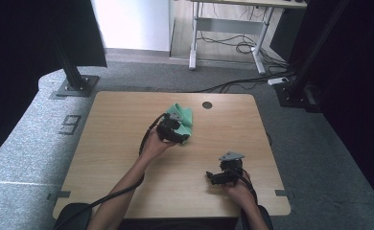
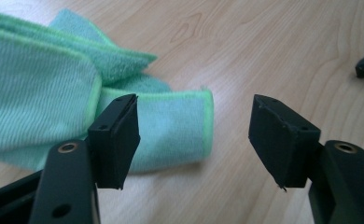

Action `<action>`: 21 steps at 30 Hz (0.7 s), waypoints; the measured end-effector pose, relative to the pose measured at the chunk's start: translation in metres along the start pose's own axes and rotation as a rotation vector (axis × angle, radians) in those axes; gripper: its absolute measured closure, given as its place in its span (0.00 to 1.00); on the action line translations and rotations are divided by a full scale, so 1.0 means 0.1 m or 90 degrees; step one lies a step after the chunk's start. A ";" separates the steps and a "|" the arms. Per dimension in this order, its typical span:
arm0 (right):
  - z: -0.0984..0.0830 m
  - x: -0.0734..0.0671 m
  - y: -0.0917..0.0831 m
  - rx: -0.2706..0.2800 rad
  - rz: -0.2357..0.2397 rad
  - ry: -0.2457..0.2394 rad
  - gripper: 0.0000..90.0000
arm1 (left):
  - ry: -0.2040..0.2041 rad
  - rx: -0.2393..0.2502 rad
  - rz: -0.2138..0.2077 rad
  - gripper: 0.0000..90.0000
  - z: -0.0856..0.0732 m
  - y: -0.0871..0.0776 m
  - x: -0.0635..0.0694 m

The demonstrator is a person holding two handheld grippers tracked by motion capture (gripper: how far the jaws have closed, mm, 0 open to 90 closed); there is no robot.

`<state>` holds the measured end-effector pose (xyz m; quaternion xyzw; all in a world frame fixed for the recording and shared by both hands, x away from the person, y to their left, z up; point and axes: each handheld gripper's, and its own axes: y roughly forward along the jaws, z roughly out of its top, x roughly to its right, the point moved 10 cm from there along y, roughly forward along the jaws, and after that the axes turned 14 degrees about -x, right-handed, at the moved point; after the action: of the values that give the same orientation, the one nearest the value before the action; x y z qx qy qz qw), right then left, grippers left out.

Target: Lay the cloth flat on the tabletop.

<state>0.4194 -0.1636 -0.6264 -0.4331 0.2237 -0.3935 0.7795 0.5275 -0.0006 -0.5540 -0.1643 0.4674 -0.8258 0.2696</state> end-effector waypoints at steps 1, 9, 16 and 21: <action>0.00 0.00 0.00 0.000 0.000 0.000 0.00 | 0.000 -0.002 0.001 0.41 0.02 0.03 0.00; 0.00 0.00 0.00 0.000 0.000 -0.001 0.00 | -0.010 -0.042 0.011 0.61 -0.04 0.36 -0.06; 0.00 0.00 0.00 0.000 0.000 0.000 0.00 | -0.050 -0.049 0.014 0.94 -0.23 0.49 -0.18; 0.00 0.00 0.00 0.001 -0.001 -0.001 0.00 | -0.042 -0.045 0.003 0.94 -0.29 0.41 -0.12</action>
<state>0.4197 -0.1638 -0.6264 -0.4330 0.2226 -0.3936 0.7798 0.5344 0.0091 -0.6040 -0.2001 0.4877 -0.8021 0.2807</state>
